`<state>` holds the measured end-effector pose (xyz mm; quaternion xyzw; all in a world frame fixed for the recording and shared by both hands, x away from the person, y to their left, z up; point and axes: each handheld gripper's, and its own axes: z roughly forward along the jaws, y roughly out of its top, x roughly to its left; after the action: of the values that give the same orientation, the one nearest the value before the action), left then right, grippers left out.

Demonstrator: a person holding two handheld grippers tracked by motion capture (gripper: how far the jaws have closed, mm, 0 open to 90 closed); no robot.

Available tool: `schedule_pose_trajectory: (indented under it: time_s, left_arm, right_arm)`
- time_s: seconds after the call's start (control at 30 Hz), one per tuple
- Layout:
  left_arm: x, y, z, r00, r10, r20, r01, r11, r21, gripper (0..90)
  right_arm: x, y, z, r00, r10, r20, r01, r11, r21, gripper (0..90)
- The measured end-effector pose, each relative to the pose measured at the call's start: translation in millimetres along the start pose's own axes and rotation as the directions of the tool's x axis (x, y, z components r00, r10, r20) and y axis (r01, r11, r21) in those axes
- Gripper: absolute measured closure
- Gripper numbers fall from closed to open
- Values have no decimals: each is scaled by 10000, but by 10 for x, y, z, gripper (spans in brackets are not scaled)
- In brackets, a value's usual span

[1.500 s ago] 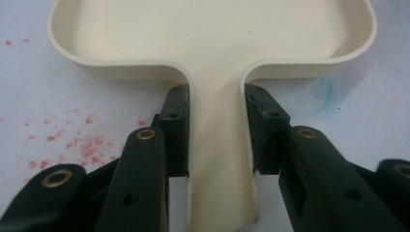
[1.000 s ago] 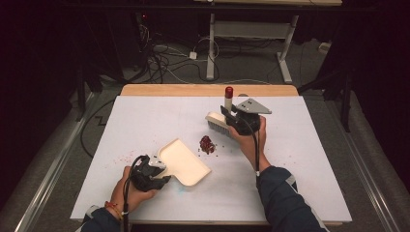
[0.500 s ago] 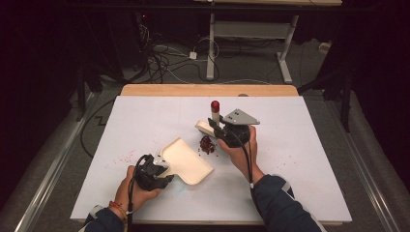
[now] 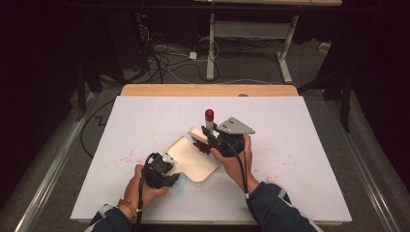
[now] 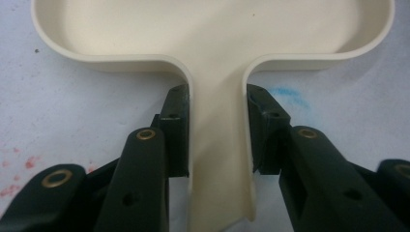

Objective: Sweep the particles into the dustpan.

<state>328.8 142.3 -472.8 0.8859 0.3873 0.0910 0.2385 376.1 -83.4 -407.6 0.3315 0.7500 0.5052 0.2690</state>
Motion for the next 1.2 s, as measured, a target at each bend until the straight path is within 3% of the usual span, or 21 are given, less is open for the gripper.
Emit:
schedule_pose_trajectory:
  time_s: [0.3, 0.5, 0.77, 1.0, 1.2]
  left_arm:
    - [-51, 143, 74, 9996, -287, -63, 287, 9996, 20, 640]
    - [-75, 203, 120, 9973, -727, -72, 726, 9972, -186, 639]
    - [-71, 224, 130, 9980, -627, -84, 626, 9980, -117, 638]
    - [-42, 220, 123, 9992, -407, 14, 407, 9992, -63, 639]
    - [-8, 201, 115, 9995, -299, 84, 301, 9994, -190, 640]
  right_arm:
    - [75, -16, -59, 9999, 122, 93, -122, 9999, -23, 687]
    - [137, -34, -99, 9999, 127, 82, -127, 9999, 8, 684]
    - [227, -25, -147, 9999, -119, -63, 119, 9999, -28, 687]
    - [317, -7, -179, 9987, -177, -472, 174, 9998, -71, 694]
    - [266, 26, -214, 9978, 56, -666, -67, 9999, -160, 701]
